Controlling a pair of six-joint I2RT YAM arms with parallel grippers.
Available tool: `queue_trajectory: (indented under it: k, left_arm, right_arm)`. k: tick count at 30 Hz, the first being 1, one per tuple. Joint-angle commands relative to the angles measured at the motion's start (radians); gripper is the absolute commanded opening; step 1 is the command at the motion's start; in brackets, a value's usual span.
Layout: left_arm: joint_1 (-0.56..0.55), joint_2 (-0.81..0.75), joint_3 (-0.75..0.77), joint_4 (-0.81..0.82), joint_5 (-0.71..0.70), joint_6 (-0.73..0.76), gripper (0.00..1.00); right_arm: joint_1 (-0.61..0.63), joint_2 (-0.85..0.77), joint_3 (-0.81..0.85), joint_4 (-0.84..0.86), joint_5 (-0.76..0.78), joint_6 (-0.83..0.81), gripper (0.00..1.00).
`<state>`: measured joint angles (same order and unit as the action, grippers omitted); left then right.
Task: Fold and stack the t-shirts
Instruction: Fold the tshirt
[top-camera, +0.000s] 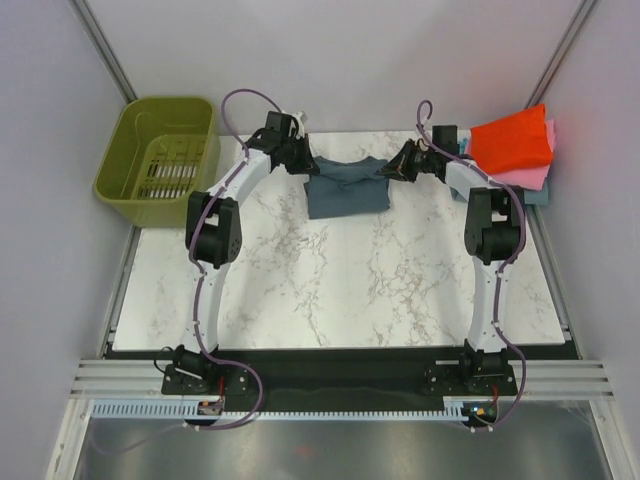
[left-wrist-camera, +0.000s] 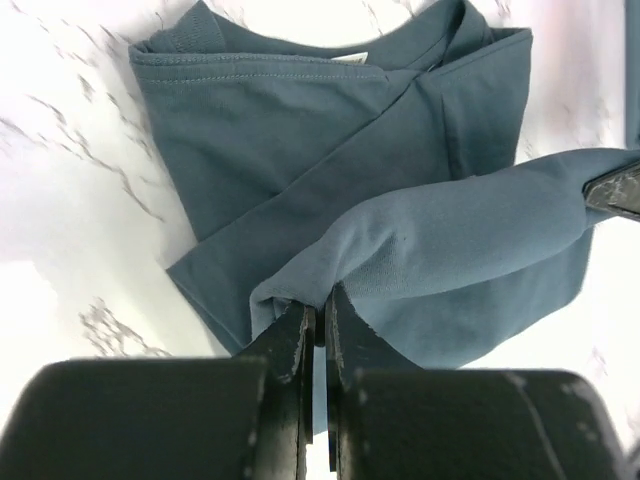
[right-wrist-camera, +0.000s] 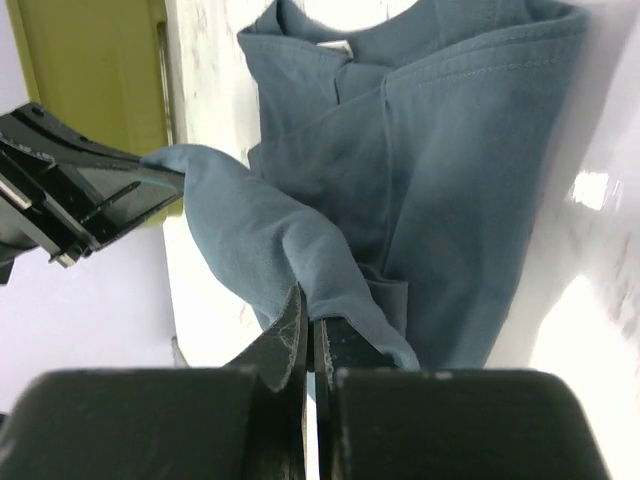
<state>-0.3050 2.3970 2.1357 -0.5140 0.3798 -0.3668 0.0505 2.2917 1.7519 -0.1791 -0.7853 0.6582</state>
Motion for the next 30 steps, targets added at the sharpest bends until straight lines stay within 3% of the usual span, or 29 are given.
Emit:
queue_trajectory:
  k: [1,5,6,8,9,10,11,12,13,15,21,30]
  left_arm:
    - [0.003,0.017,0.082,0.077,-0.117,0.071,0.02]
    - [0.003,0.027,0.099,0.091,-0.209,0.078,0.02]
    - [0.003,0.028,0.105,0.097,-0.235,0.094,0.07]
    - [0.0,0.037,0.131,0.111,-0.294,0.12,0.16]
    - [-0.002,0.039,0.141,0.115,-0.32,0.15,0.26]
    - [-0.003,0.037,0.159,0.12,-0.364,0.163,0.4]
    - [-0.005,0.033,0.168,0.126,-0.375,0.187,0.69]
    - [-0.009,0.025,0.174,0.126,-0.377,0.201,0.8]
    - [-0.014,0.018,0.184,0.127,-0.43,0.212,0.9]
    - [-0.026,-0.018,0.184,0.129,-0.444,0.229,0.99]
    - [-0.057,-0.119,0.122,0.079,-0.337,0.246,0.99]
    - [-0.059,-0.171,-0.049,-0.003,0.028,0.184,0.93]
  right_arm:
    - [-0.005,0.057,0.147,0.067,0.035,0.001,0.0]
    - [-0.003,0.106,0.224,0.07,0.057,0.003,0.0]
    - [-0.003,0.112,0.233,0.075,0.061,0.004,0.06]
    - [-0.001,0.135,0.262,0.075,0.083,-0.002,0.28]
    - [0.0,0.143,0.276,0.078,0.101,-0.009,0.44]
    - [0.0,0.153,0.311,0.079,0.101,-0.038,0.54]
    - [0.002,0.155,0.329,0.079,0.1,-0.06,0.63]
    - [0.005,0.153,0.345,0.078,0.104,-0.075,0.73]
    - [0.005,0.14,0.365,0.076,0.109,-0.087,0.75]
    - [0.006,0.118,0.363,0.072,0.109,-0.101,0.77]
    - [0.012,0.029,0.256,0.07,0.046,-0.075,0.78]
    - [0.058,0.069,0.138,0.142,-0.054,0.032,0.77]
